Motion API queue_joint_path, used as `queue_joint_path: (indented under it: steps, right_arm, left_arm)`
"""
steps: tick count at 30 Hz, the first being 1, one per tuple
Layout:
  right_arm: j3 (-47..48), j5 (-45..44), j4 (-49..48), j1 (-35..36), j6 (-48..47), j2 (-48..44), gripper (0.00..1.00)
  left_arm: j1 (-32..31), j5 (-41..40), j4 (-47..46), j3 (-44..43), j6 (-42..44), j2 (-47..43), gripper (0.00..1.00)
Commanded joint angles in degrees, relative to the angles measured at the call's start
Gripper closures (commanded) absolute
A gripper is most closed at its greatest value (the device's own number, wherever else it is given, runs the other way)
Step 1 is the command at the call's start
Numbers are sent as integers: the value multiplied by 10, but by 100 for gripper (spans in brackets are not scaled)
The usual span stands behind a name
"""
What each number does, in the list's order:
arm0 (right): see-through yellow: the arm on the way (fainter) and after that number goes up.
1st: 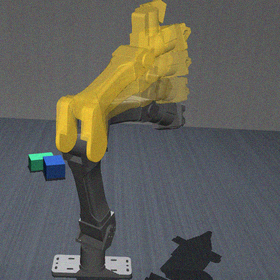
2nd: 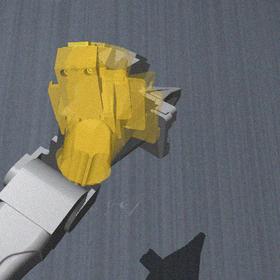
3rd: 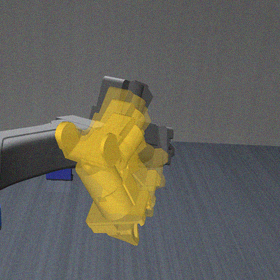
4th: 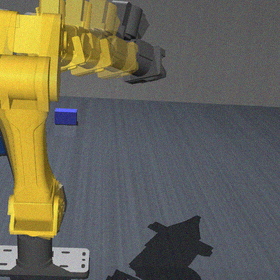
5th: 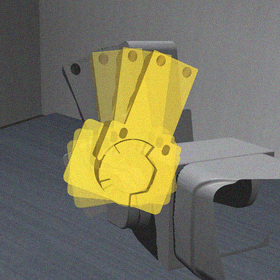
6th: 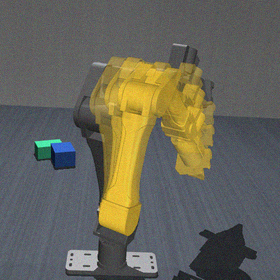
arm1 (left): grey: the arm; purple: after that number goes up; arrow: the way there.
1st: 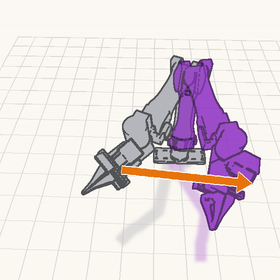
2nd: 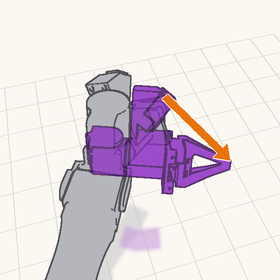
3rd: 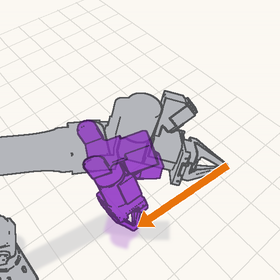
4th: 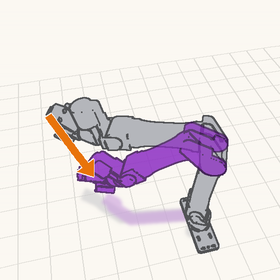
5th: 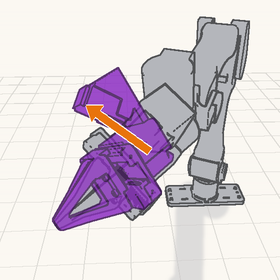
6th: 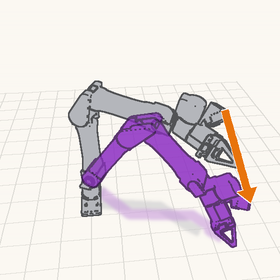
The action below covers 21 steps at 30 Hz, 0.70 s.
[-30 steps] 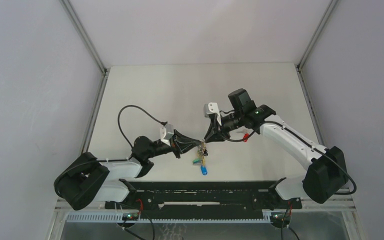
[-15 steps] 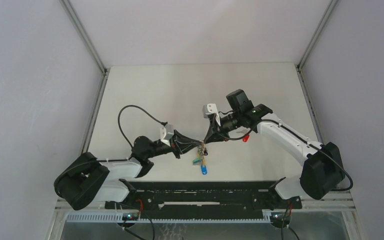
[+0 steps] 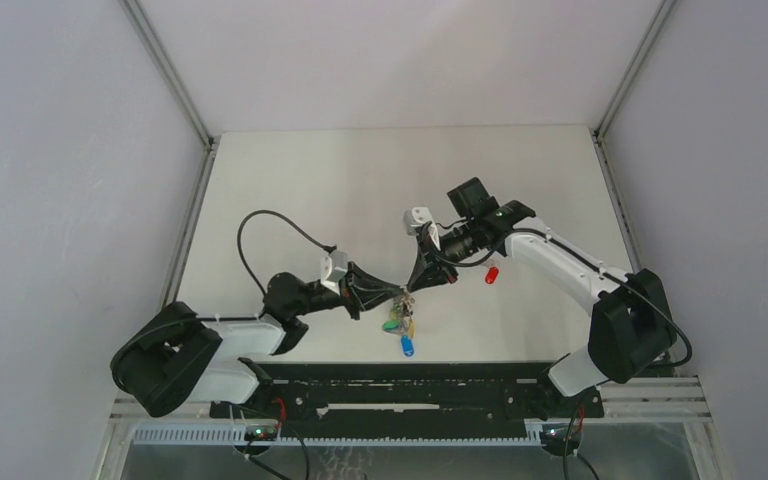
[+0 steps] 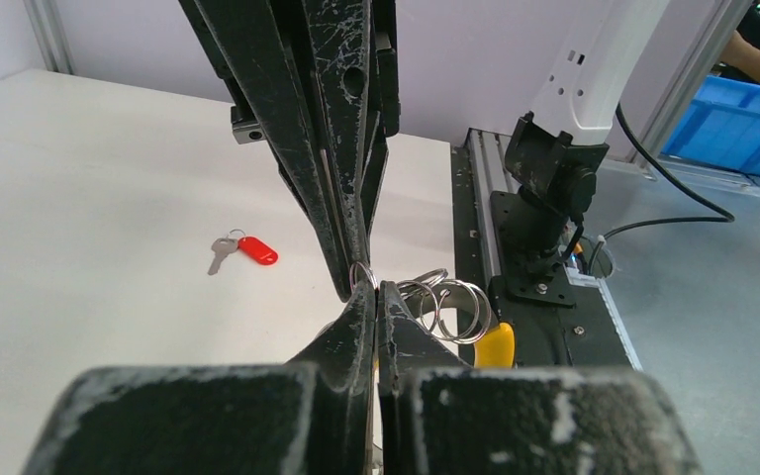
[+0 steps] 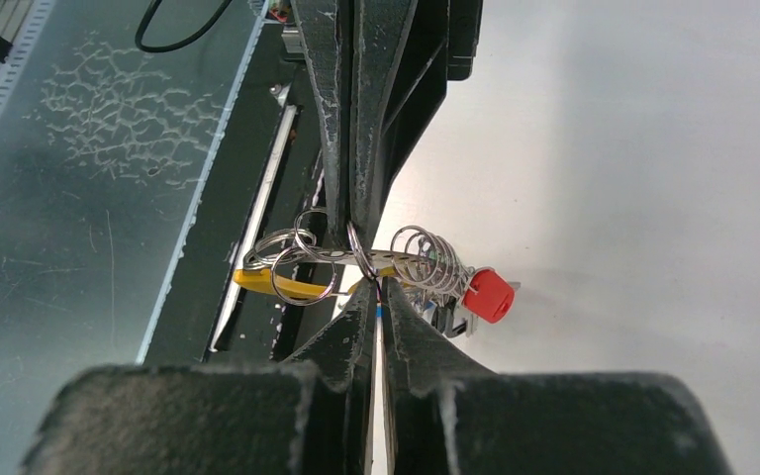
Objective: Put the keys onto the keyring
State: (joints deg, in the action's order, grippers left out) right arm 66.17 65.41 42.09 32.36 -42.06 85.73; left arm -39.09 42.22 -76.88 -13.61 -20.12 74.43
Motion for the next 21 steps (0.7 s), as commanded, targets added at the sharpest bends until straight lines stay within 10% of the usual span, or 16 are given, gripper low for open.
queue_joint_path:
  steps: [1,21]
  right_arm:
    - [29,57,-6,-1,-23,1,100]
    - [85,74,62,12,-59,67,100]
  left_arm:
    - [-10,12,-65,-30,-10,12,100]
    - [-23,37,-68,-62,-4,-5,100]
